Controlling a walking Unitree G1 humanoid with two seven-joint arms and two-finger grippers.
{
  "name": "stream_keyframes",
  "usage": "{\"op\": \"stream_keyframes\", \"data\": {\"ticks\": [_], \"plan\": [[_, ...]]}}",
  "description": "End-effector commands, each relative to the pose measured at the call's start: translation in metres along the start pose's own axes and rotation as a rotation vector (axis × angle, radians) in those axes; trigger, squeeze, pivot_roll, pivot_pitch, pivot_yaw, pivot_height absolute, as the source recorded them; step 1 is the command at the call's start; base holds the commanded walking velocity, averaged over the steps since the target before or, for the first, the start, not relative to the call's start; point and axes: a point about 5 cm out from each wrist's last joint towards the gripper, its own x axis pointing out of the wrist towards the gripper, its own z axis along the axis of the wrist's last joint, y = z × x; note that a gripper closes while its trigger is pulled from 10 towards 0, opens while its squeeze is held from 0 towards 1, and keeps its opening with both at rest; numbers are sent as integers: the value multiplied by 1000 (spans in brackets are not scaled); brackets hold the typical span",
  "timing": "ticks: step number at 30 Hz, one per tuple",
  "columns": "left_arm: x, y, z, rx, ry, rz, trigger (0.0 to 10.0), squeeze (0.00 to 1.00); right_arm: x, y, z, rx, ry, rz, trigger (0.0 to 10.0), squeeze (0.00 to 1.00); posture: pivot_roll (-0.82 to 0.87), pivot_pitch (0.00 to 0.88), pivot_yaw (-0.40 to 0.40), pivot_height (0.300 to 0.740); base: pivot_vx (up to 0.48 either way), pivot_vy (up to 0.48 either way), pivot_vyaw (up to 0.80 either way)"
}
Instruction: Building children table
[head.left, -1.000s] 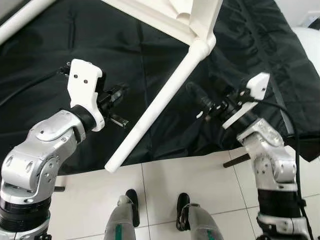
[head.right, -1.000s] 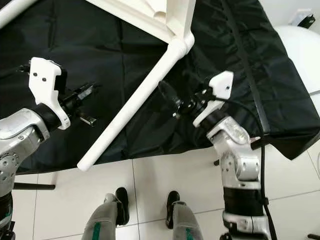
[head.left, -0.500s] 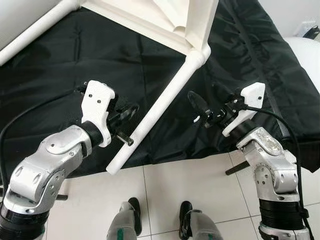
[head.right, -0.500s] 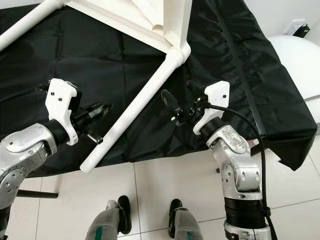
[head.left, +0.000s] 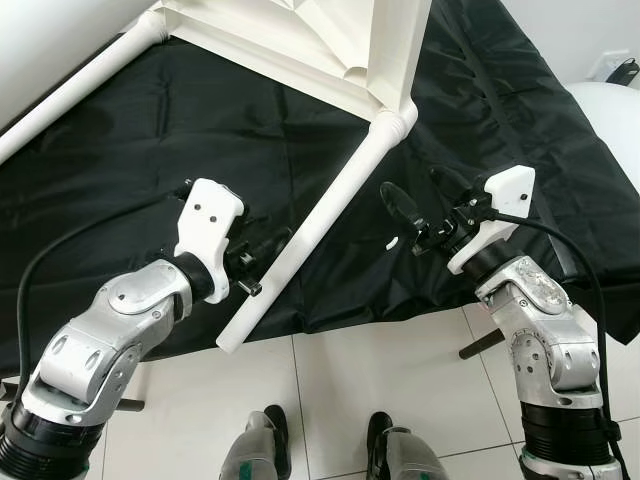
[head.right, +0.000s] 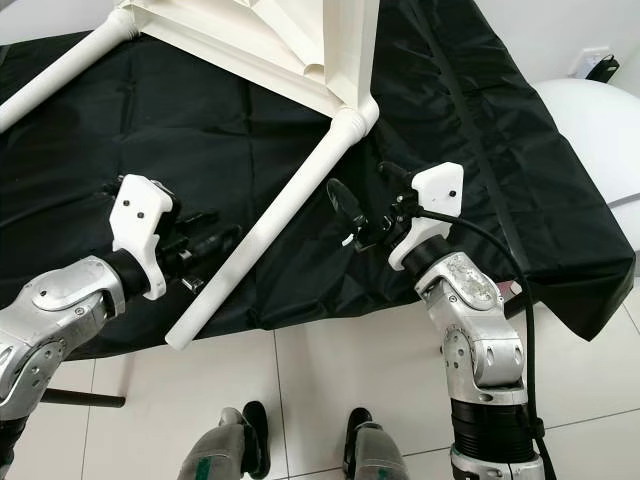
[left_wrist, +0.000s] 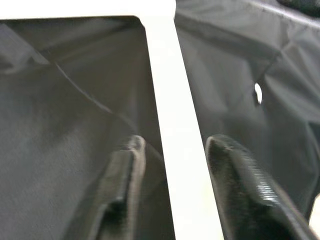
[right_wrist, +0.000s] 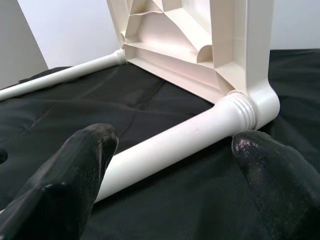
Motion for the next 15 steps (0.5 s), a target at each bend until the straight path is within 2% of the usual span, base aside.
{"op": "stream_keyframes", "data": {"ticks": [1,7,13,14,15], "plan": [[-4,-17,-4,17,17,-275,10000,1000,-3,3,-1,-3,5,1,10000,0,-20,282,104,740,0,0,0],[-9,-24,-11,29,62,-354,10000,1000,-5,3,-1,-5,5,-9,10000,0,-23,289,116,740,0,0,0],[-13,-25,-18,94,120,-372,10000,1000,-7,2,0,-8,6,-22,10000,0,-25,292,123,740,0,0,0],[-14,-25,-20,110,141,-376,10000,882,-8,1,1,-8,5,-25,10000,0,-23,292,125,740,0,0,0],[-15,-24,-21,119,154,-378,10000,882,-8,1,1,-8,4,-26,10000,0,-22,292,126,740,0,0,0]]}}
